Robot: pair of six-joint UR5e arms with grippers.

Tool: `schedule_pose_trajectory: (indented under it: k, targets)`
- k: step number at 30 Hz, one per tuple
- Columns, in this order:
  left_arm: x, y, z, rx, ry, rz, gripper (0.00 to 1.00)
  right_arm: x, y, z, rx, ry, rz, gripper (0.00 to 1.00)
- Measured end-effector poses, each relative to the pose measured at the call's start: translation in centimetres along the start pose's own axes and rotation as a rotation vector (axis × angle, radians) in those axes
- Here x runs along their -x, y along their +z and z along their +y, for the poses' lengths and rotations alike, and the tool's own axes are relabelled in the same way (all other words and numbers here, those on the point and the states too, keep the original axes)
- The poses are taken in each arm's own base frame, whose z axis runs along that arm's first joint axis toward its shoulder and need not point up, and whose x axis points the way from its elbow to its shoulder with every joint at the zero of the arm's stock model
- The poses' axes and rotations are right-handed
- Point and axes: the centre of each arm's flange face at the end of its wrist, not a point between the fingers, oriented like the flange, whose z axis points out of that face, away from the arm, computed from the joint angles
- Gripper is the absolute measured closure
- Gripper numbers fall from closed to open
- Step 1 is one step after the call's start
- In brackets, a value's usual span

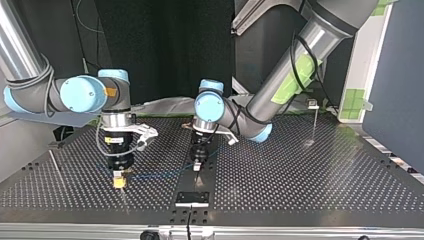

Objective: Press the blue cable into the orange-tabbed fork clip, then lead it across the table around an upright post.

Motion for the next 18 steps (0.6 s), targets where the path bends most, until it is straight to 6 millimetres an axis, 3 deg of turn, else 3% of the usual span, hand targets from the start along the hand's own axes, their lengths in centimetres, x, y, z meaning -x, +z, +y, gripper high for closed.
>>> schedule_pose_trajectory:
  k: [18]
  targets:
    - [0.9, 0.7, -0.6, -0.036, -0.050, -0.007, 1.00, -1.1, 0.7, 2.2, 0.032, -0.001, 0.016, 1.00]
